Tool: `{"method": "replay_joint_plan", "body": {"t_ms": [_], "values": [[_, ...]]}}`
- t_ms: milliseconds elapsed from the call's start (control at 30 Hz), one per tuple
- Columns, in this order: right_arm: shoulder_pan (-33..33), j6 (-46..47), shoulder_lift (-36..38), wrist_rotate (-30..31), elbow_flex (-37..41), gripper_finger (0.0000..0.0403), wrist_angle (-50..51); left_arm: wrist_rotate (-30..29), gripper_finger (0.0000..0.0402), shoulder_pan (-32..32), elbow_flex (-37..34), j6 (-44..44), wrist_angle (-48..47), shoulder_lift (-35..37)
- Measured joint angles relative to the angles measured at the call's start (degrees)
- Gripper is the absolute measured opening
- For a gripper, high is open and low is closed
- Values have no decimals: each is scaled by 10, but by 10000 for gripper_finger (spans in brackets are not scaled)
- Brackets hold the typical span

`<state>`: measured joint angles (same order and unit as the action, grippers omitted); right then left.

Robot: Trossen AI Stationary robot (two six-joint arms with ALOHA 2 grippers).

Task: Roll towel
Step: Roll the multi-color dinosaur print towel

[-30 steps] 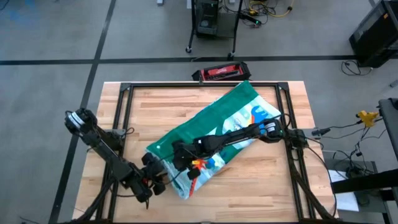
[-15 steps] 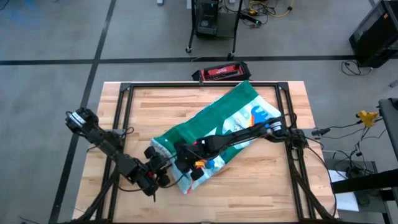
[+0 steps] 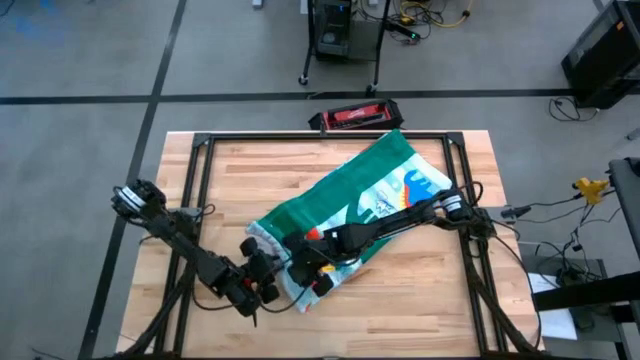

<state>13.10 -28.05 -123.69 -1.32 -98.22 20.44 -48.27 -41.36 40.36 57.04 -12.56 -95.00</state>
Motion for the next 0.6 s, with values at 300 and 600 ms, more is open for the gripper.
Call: {"method": "replay_joint_plan", "body": {"t_ms": [300,600], "values": [[7,21,18,-149,89,0,-135,-7,119,3,0,14,-3,-13],[-6,96,10,-266,227,0,-359,-24,119,3,0,22,-9,-10]]}}
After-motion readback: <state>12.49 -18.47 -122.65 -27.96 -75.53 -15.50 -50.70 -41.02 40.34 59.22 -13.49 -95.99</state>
